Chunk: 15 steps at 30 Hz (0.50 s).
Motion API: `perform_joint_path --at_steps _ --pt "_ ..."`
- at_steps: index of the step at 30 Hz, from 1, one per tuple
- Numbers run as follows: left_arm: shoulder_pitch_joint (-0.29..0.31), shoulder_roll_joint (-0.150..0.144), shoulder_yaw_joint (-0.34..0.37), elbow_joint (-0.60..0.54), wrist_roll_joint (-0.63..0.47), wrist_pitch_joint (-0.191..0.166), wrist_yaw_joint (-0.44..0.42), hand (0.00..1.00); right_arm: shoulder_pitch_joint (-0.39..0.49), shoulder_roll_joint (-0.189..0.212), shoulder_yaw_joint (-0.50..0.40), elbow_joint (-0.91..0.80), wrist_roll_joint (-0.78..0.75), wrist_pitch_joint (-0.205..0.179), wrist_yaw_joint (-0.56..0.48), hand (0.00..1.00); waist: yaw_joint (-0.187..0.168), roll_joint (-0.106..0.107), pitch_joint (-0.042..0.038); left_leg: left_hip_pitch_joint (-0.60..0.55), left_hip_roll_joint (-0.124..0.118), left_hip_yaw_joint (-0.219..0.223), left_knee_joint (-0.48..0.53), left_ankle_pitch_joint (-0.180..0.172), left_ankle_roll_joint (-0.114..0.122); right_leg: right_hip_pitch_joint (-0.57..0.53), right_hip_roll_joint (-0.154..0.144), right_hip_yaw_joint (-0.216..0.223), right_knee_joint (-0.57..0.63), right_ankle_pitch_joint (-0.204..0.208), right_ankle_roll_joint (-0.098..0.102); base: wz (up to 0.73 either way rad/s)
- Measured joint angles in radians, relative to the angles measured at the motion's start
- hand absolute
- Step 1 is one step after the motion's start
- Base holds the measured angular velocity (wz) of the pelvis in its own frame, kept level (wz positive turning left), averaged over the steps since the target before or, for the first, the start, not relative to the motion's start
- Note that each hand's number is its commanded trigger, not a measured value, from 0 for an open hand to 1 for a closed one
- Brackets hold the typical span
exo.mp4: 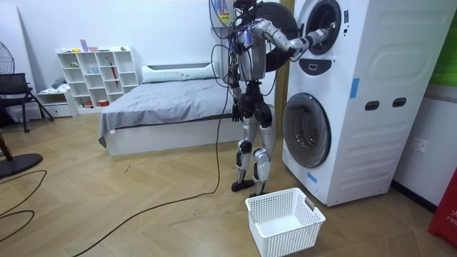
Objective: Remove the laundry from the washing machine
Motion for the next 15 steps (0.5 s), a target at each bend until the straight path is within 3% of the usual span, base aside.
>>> perform_joint_path --at_steps 2,6,9,15 --pt "0.008 0.012 -0.002 0.015 0.000 0.002 -0.011 0.00 -0.040 -0.001 0.044 0.036 -0.039 0.006 0.004 0.00 0.007 -0.007 0.0014 -0.005 0.001 -0.007 0.000 0.000 -0.001 -0.001 -0.001 -0.017 0.001 -0.002 -0.003 0.09" --pt "-0.004 0.035 -0.008 0.042 0.000 0.024 -0.019 0.00 -0.150 -0.010 0.136 0.147 -0.125 0.024 0.033 0.00 0.026 -0.020 -0.0058 -0.014 0.003 -0.011 0.003 -0.002 -0.005 -0.005 -0.003 -0.074 0.000 -0.006 -0.008 0.04" --pt "-0.015 0.045 -0.008 0.053 -0.001 0.027 -0.034 0.00 -0.162 -0.010 0.154 0.168 -0.191 0.040 0.043 0.00 0.046 -0.027 -0.0082 -0.013 0.004 -0.023 0.012 -0.002 -0.005 0.002 -0.004 -0.081 0.000 -0.006 -0.009 0.16" --pt "-0.033 0.050 -0.008 0.069 0.000 0.030 -0.054 0.00 -0.211 -0.012 0.192 0.248 -0.216 0.049 0.055 0.00 0.056 -0.033 -0.0030 -0.021 0.003 -0.027 0.019 -0.004 -0.008 0.006 -0.016 -0.110 0.002 -0.008 -0.010 0.02"
